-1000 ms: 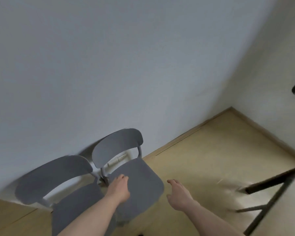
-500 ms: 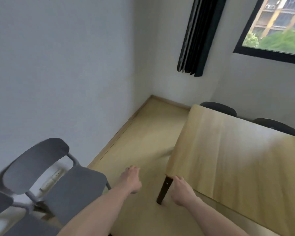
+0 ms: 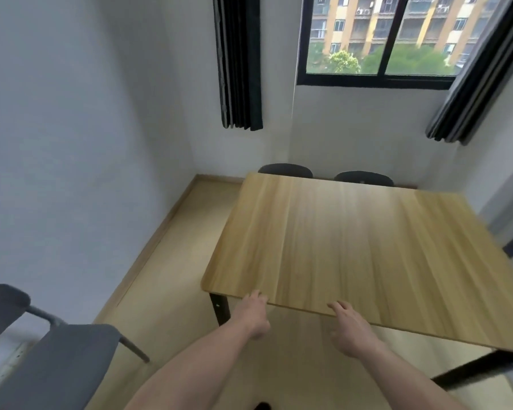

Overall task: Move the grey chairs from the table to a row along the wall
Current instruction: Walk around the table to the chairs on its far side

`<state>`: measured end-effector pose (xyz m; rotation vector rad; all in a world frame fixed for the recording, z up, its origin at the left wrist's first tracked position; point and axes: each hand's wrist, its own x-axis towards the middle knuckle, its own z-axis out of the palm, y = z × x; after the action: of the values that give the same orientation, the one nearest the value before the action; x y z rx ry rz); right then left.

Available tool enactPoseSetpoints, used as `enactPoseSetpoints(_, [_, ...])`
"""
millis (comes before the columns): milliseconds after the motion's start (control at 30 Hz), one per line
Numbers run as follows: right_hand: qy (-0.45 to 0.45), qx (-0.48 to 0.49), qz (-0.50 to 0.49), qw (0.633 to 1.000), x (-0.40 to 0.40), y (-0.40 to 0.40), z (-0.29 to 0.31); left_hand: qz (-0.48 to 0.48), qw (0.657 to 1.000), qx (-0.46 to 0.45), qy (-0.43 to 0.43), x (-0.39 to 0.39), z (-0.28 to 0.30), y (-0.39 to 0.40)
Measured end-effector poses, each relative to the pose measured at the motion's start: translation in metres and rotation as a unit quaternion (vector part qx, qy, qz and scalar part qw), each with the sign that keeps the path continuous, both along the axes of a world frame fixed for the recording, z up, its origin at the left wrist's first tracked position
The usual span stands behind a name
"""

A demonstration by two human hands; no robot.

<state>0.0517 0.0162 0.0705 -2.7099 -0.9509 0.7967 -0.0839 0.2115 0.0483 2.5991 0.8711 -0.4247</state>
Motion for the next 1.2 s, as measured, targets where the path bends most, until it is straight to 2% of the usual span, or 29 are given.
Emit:
enactPoseSetpoints(200, [-0.003, 0.024, -0.038, 0.999, 0.046, -0.053, 0.007, -0.042, 0.999, 0.011, 0.022, 0.067, -0.001, -0.039])
enactPoseSetpoints(400, [-0.005, 0.051, -0.065, 0.997, 0.112, -0.095, 0.003, -0.051, 0.998, -0.004, 0.041, 0.151, -0.033, -0.079])
enactPoseSetpoints(733, [0.013, -0.035, -0.083, 0.996, 0.242, -0.213, -0.015, -0.036, 0.993, -0.079, 0.085, 0.278, -0.085, -0.177])
enactPoseSetpoints(967, [0.016, -0.038, -0.114, 0.993, 0.317, -0.28, -0.016, -0.063, 0.989, -0.076, 0.107, 0.354, -0.081, -0.243])
enactPoseSetpoints(1200, [0.024, -0.022, -0.056, 0.998, 0.39, -0.321, -0.022, -0.024, 0.991, -0.075, 0.108, 0.41, -0.071, -0.31])
